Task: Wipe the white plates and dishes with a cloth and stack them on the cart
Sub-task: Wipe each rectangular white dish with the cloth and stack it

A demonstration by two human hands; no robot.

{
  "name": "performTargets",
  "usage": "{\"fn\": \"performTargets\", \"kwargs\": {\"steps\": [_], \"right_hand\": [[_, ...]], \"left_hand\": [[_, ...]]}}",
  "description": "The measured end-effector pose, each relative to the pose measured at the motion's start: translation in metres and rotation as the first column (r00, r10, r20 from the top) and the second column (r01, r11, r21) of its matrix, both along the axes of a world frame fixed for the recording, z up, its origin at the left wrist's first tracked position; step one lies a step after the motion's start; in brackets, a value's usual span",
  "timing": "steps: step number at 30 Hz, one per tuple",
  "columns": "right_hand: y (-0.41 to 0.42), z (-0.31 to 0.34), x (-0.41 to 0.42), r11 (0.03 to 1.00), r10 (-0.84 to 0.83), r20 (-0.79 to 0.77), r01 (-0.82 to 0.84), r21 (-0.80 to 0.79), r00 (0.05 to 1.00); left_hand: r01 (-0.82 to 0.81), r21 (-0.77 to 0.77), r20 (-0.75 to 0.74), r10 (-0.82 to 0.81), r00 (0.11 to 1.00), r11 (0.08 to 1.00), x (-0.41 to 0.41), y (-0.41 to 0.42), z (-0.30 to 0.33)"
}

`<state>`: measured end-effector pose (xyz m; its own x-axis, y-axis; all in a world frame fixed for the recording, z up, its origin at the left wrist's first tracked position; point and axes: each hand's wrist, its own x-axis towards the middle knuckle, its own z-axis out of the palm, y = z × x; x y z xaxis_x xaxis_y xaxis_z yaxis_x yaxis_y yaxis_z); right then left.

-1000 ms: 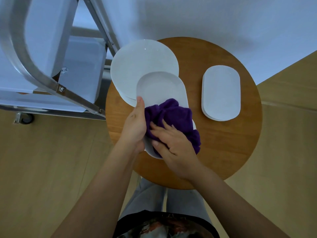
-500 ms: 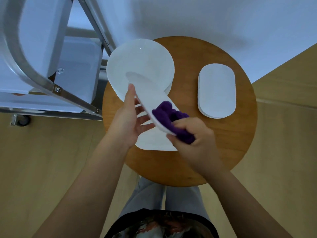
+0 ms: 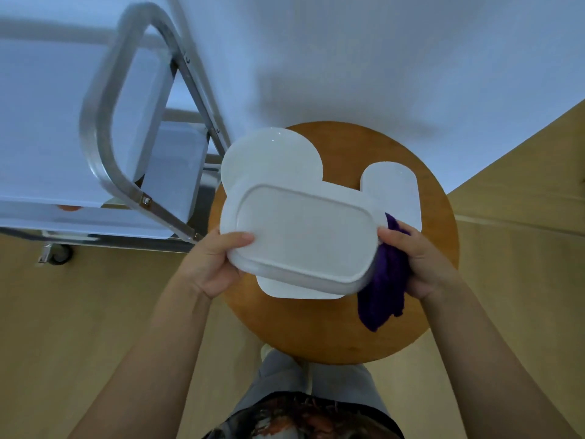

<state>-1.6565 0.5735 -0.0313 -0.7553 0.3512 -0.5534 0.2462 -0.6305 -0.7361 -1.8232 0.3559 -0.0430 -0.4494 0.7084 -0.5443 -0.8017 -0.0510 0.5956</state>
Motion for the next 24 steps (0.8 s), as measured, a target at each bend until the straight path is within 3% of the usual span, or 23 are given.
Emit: {"fn": "performTargets", "kwargs": {"steps": [2,4,5,7,8,9,10,11,12,14,15,18,20,24], "right_hand": [[0.001,0.003,-0.001,0.998,-0.045,0.118,0.04,0.039,0.992],[-0.004,0.007,-0.006,0.966,-0.153,0.254,0.09,0.243,0.955],[-0.01,0.011,-0.008,0.891,-0.238,0.303,0.083,0.447,0.923],[-0.027,0.027,-0.012,0.558,-0.37,0.255,-0.006,0.83,0.893],[-0.037,0.038,-0.014,0.407,-0.354,0.161,-0.003,0.913,0.921],[-0.046,0.047,-0.016,0.328,-0.271,0.079,0.015,0.945,0.959],[-0.055,0.056,-0.018,0.324,-0.136,0.027,0.019,0.946,0.99],[-0.063,0.061,-0.021,0.329,0.037,0.032,-0.042,0.944,0.999],[-0.07,0.065,-0.026,0.24,0.218,0.131,-0.184,0.953,0.967],[-0.075,0.068,-0.035,-0.125,0.389,0.407,-0.39,0.912,0.826],[-0.073,0.07,-0.04,-0.228,0.413,0.476,-0.418,0.879,0.777],[-0.062,0.083,-0.052,-0.235,0.496,0.456,-0.391,0.89,0.739],[-0.055,0.092,-0.058,-0.211,0.508,0.377,-0.313,0.926,0.774],[-0.043,0.112,-0.07,-0.023,0.448,0.208,-0.221,0.975,0.869]], "left_hand": [[-0.008,-0.041,0.013,0.008,1.0,0.999,0.008,0.001,0.004],[-0.062,-0.048,0.002,0.062,0.998,0.997,0.016,0.005,0.014],[-0.079,-0.057,-0.017,0.079,0.997,0.995,0.02,0.008,0.019],[-0.093,-0.088,-0.084,0.085,0.993,0.992,0.027,0.013,0.029],[-0.086,-0.11,-0.126,0.072,0.989,0.99,0.029,0.016,0.033],[-0.073,-0.137,-0.168,0.05,0.985,0.988,0.032,0.019,0.038],[-0.057,-0.165,-0.212,0.021,0.977,0.985,0.034,0.022,0.044],[-0.032,-0.174,-0.258,-0.014,0.966,0.984,0.035,0.025,0.051],[0.008,-0.16,-0.311,-0.058,0.949,0.987,0.037,0.027,0.056],[0.087,-0.12,-0.401,-0.128,0.907,0.989,0.04,0.028,0.068],[0.099,-0.108,-0.419,-0.136,0.898,0.989,0.04,0.025,0.075],[0.128,-0.044,-0.397,-0.135,0.908,0.991,0.033,0.012,0.088],[0.16,-0.015,-0.383,-0.153,0.911,0.987,0.031,0.009,0.096],[0.078,0.026,-0.379,-0.062,0.923,0.997,0.032,0.01,0.11]]}}
